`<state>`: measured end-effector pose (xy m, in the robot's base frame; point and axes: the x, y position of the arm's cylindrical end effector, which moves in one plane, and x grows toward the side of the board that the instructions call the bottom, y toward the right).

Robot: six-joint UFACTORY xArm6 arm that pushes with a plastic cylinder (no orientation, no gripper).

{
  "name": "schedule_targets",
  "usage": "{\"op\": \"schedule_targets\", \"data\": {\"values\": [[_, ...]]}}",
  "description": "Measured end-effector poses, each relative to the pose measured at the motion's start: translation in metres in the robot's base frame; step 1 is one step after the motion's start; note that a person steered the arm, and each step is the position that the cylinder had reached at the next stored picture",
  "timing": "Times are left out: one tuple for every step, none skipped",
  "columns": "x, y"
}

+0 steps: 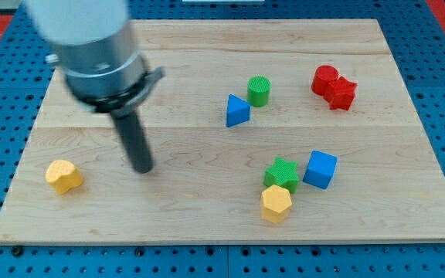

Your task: Move the yellow hexagon into the yellow heart

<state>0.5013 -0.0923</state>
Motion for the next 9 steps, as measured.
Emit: {"op": "schedule_targets", "data": {"values": [[-0.040, 0.065], [-0.042, 0.190], [-0.016, 0.288], [0.074, 0.292], [0.089, 0.245], [0.090, 0.164], [0.084, 0.104], [0.071, 0.130], [0.057, 0.083]]}}
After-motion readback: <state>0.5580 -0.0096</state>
